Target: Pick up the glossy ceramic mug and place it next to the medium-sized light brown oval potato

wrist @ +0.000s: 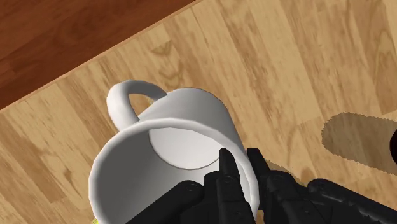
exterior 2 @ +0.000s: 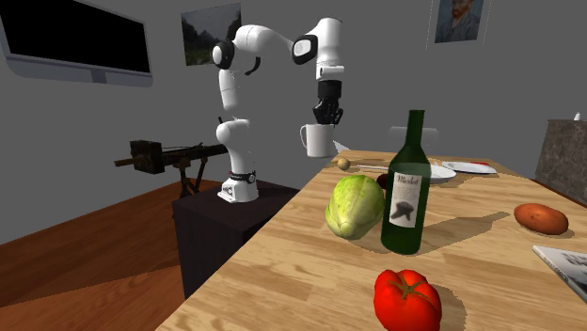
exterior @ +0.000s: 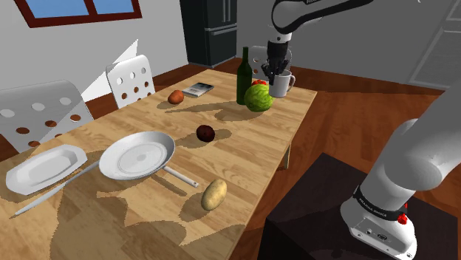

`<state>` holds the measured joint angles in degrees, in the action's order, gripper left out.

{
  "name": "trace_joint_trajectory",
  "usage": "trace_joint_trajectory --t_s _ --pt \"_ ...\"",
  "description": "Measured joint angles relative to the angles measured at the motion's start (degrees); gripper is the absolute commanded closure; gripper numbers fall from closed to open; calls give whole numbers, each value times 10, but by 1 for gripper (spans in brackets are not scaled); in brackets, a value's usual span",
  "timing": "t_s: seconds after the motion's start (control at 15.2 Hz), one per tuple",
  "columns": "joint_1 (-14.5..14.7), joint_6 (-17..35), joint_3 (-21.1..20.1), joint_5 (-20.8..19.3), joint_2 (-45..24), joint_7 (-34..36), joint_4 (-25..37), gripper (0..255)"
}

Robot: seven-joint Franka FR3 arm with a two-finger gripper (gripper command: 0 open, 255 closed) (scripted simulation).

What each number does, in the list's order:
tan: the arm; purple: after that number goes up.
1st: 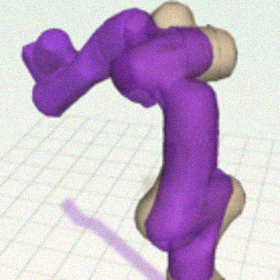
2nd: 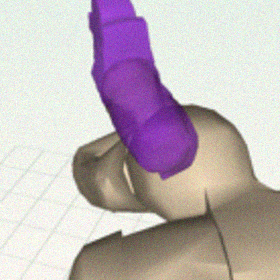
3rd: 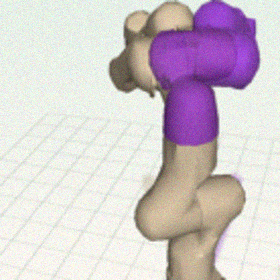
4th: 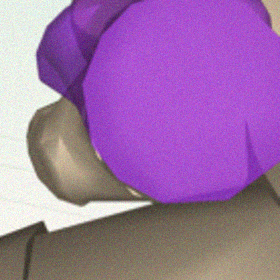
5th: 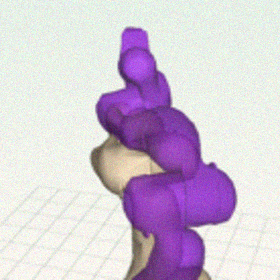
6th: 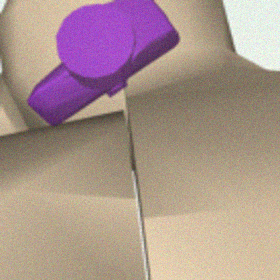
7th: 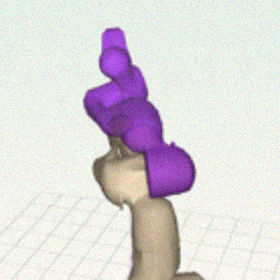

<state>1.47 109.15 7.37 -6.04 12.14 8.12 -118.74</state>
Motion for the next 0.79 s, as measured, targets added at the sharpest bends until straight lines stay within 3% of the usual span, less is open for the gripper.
trace_joint_trajectory --t_s 0.79 --pt "70 -12 -108 19 12 170 -15 255"
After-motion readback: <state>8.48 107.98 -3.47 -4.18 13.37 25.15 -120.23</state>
